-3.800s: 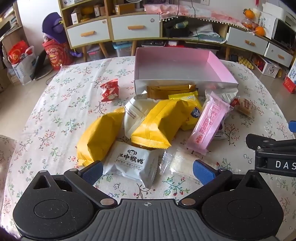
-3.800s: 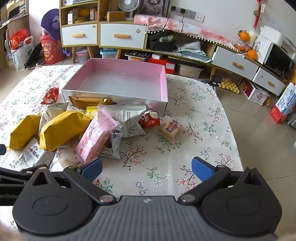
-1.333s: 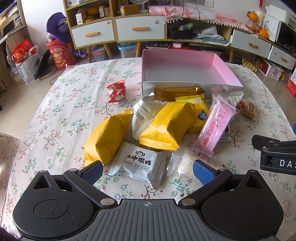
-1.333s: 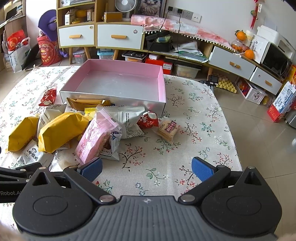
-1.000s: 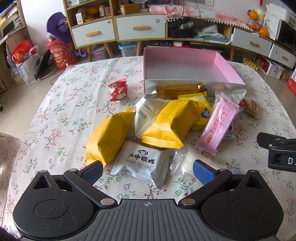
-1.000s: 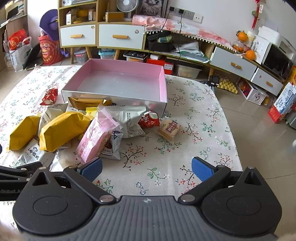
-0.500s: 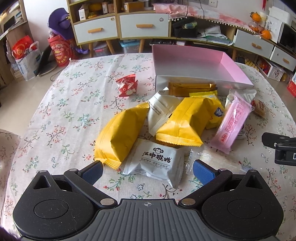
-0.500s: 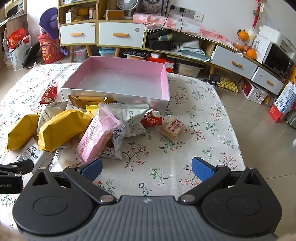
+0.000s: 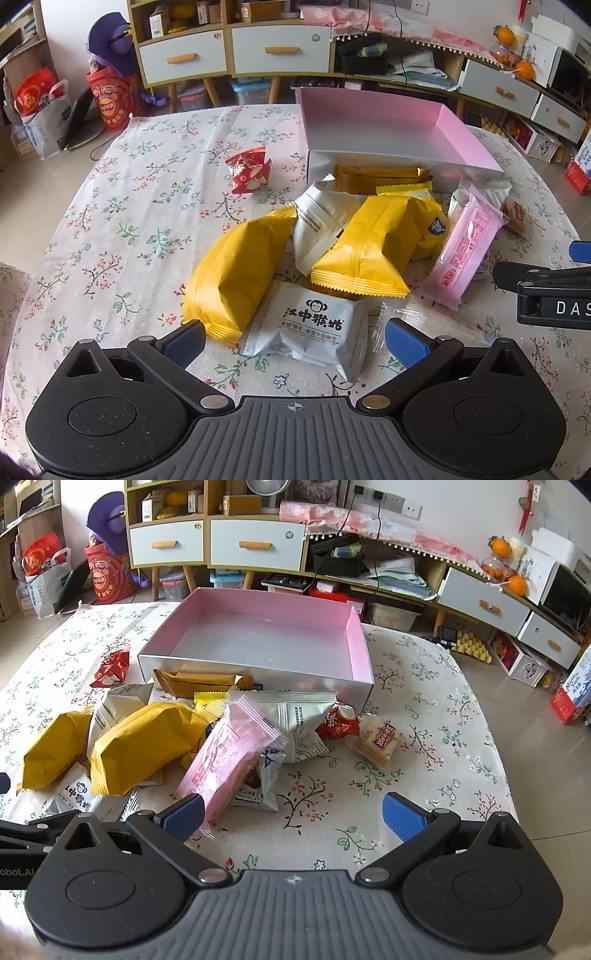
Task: Organize snacks
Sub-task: 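Move both tools toward the snack pile beside the pink box, then grasp the pink wrapped bar with the right gripper while the left grasps a yellow pastry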
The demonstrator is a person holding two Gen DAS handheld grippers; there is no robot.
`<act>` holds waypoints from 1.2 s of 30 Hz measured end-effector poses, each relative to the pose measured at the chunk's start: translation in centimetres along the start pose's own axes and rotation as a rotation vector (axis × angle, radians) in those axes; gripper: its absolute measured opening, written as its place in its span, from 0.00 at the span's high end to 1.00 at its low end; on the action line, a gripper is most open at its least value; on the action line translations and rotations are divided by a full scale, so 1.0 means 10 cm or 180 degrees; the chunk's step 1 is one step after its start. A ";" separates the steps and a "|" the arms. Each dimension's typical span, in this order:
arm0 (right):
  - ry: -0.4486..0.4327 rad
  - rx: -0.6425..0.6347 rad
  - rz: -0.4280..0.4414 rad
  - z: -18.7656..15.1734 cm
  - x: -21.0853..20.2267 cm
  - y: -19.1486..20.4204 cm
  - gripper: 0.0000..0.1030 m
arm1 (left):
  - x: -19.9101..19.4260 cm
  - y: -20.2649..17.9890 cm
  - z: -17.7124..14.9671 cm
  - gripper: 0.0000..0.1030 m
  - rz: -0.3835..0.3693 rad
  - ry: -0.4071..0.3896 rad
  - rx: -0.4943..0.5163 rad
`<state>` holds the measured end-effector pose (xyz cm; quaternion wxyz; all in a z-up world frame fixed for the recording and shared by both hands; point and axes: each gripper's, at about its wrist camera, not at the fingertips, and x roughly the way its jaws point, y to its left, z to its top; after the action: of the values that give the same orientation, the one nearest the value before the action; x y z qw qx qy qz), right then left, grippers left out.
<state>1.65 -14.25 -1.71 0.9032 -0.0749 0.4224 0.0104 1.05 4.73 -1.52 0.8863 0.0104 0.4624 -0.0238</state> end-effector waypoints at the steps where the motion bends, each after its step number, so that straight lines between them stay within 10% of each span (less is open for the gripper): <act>1: 0.0002 0.0001 0.0003 0.00 0.00 0.00 0.00 | 0.00 0.00 0.00 0.00 0.0005 -0.0003 0.0002; 27: 0.0146 0.0243 0.0671 0.14 0.07 -0.08 0.15 | 0.10 0.15 0.17 0.02 -0.0324 0.0099 0.0165; 36: 0.0401 0.0628 0.1172 0.22 0.27 -0.11 0.39 | 0.17 0.01 0.46 0.32 -0.0953 0.0018 0.0377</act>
<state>5.18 -15.18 -2.20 0.8609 0.0918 0.4836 0.1290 5.86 4.61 -0.29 0.8694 -0.0063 0.4591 -0.1828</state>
